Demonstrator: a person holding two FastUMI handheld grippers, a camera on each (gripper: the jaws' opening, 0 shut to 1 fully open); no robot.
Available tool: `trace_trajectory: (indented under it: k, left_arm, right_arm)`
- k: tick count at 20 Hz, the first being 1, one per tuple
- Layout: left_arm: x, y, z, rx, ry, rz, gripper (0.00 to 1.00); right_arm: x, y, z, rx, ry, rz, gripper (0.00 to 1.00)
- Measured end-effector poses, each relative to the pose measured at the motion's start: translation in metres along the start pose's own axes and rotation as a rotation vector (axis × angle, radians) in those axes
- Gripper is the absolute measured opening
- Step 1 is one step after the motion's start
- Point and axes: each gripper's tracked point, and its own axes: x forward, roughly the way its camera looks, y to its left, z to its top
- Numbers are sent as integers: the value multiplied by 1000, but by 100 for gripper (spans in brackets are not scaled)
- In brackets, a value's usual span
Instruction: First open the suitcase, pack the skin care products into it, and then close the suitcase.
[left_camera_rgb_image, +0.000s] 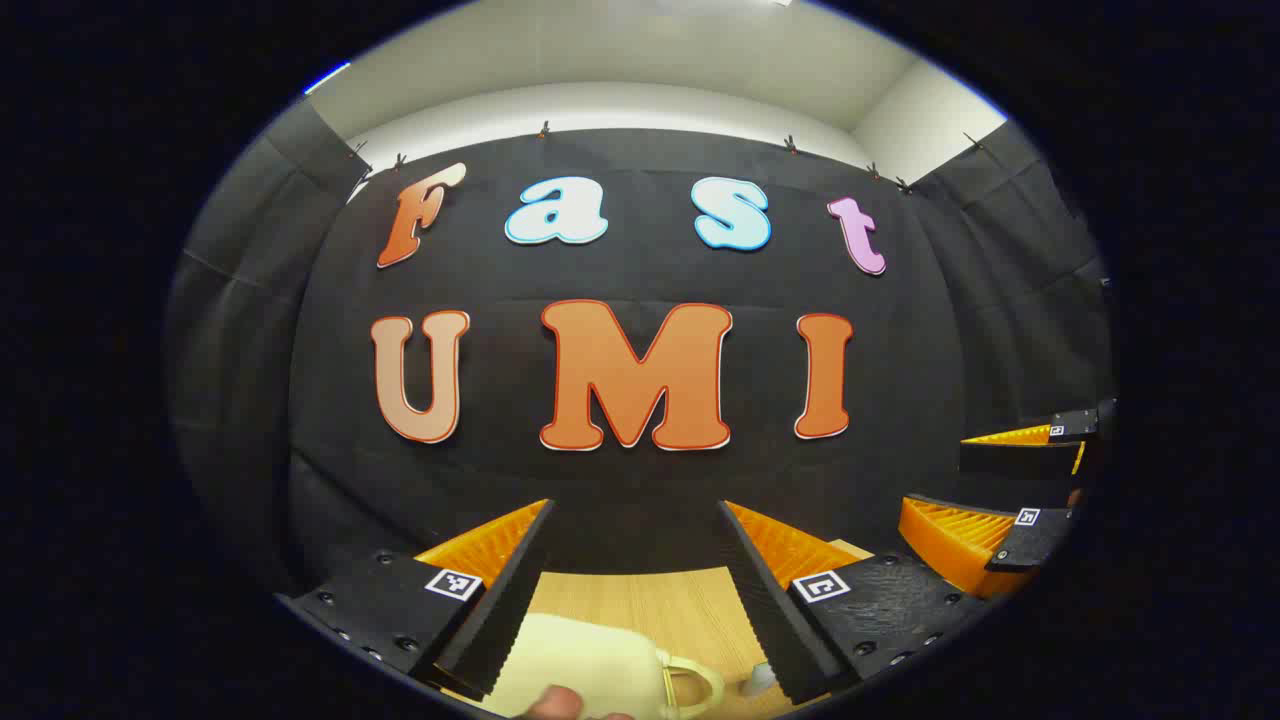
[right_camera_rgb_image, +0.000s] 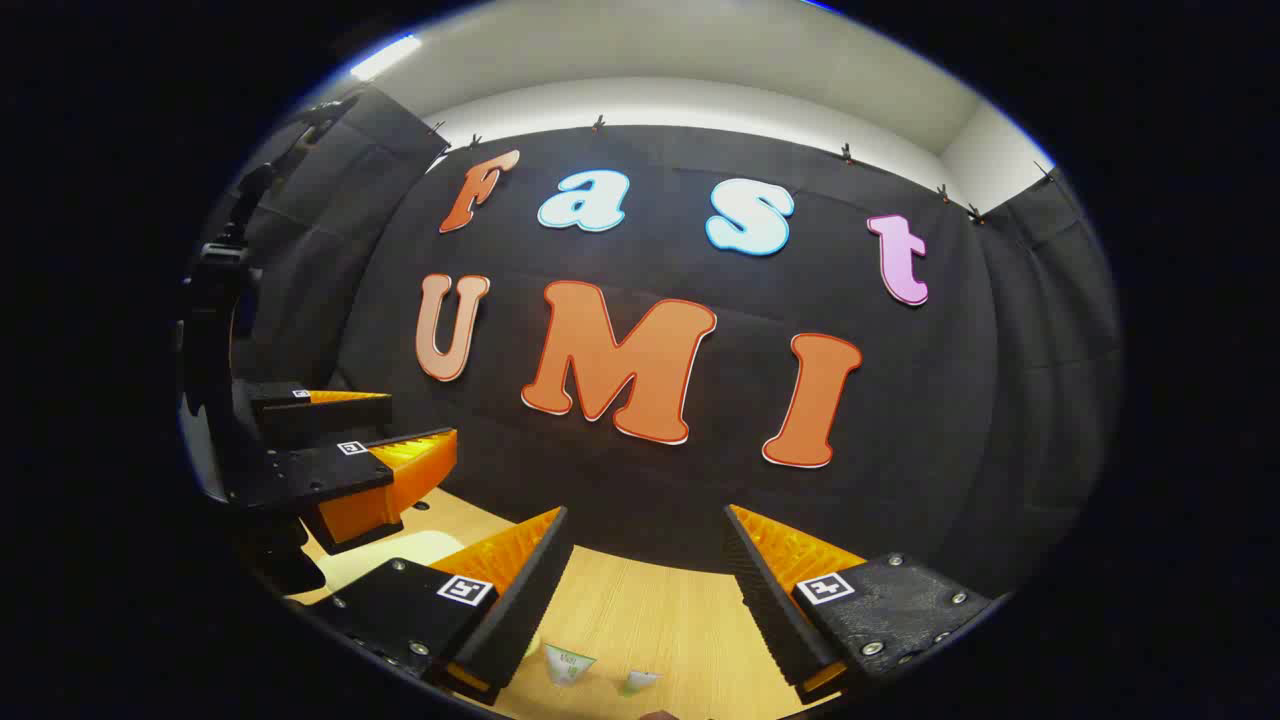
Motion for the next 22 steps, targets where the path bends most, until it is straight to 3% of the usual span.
trace_trajectory:
  k: [3,7,15,16,22]
  left_arm:
    - [4,-10,-6,-9,26,2,94]
    - [6,-16,-8,30,31,30,94]
    - [10,-31,-29,86,80,27,96]
    - [10,-35,-34,101,87,16,96]
    - [6,-44,-102,224,228,-53,98]
  right_arm:
    - [6,-5,-1,11,-4,31,95]
    - [8,-15,-9,17,6,24,92]
    - [3,-27,-22,27,22,17,95]
    - [3,-31,-24,30,26,10,92]
    - [2,-64,-34,49,40,-51,95]
